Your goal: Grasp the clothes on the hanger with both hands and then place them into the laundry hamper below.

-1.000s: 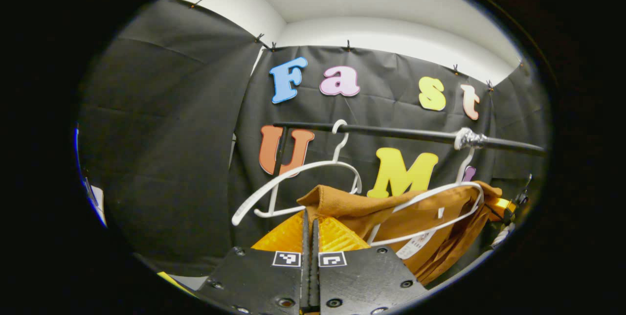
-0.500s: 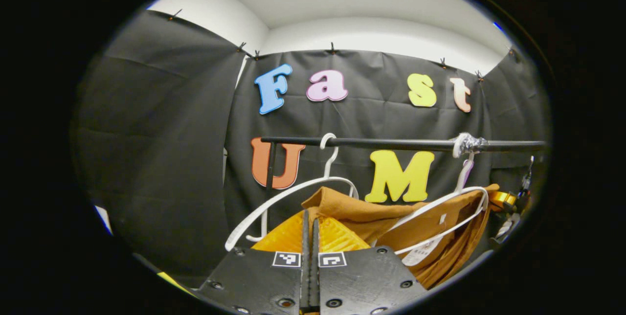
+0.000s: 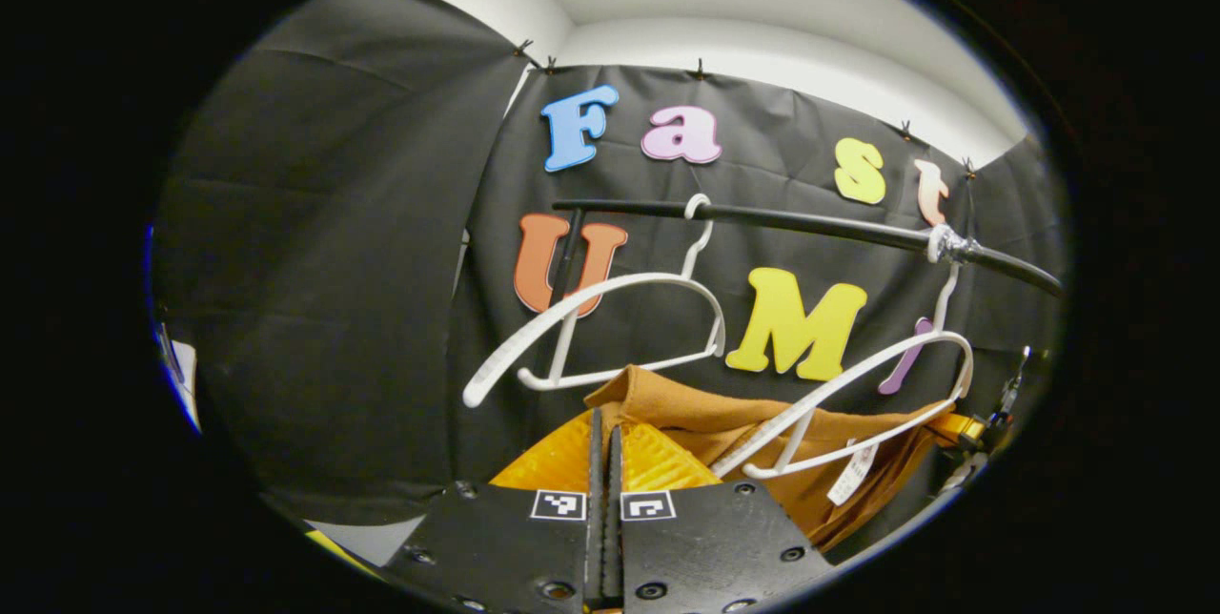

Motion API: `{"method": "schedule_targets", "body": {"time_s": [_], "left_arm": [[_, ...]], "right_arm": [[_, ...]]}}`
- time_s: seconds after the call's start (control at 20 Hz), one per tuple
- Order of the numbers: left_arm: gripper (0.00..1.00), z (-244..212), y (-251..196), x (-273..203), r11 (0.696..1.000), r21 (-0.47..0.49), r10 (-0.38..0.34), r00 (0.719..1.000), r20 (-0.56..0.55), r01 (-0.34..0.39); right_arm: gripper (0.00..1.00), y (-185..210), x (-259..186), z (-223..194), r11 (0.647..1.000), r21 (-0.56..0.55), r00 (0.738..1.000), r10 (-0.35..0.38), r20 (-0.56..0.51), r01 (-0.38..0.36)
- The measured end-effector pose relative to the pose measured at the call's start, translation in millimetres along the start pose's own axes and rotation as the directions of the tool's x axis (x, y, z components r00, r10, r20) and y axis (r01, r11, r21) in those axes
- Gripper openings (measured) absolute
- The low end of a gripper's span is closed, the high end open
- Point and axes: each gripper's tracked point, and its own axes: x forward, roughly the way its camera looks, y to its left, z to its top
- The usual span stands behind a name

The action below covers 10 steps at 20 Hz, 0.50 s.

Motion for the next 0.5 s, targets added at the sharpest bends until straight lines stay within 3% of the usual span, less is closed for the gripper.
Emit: {"method": "schedule_targets", "body": {"time_s": [0.1,0.25,0.5], "left_arm": [[0.0,-12.6,7.8,-5.1,1.0,0.006,0.015,1.0,-0.019,-0.015],[0.0,-34.4,8.5,-13.1,1.0,0.011,0.029,0.998,-0.058,-0.028],[0.0,-68.2,-1.9,-36.4,0.995,0.095,0.039,0.992,-0.123,-0.027]], "right_arm": [[0.03,-4.4,-6.0,-18.8,1.0,0.02,0.999,0.0,-0.035,0.0],[0.04,-12.1,-10.5,-50.2,0.999,0.04,0.996,-0.008,-0.092,0.012],[0.03,-13.6,-33.3,-84.7,0.999,0.032,0.987,-0.011,-0.163,0.016]]}}
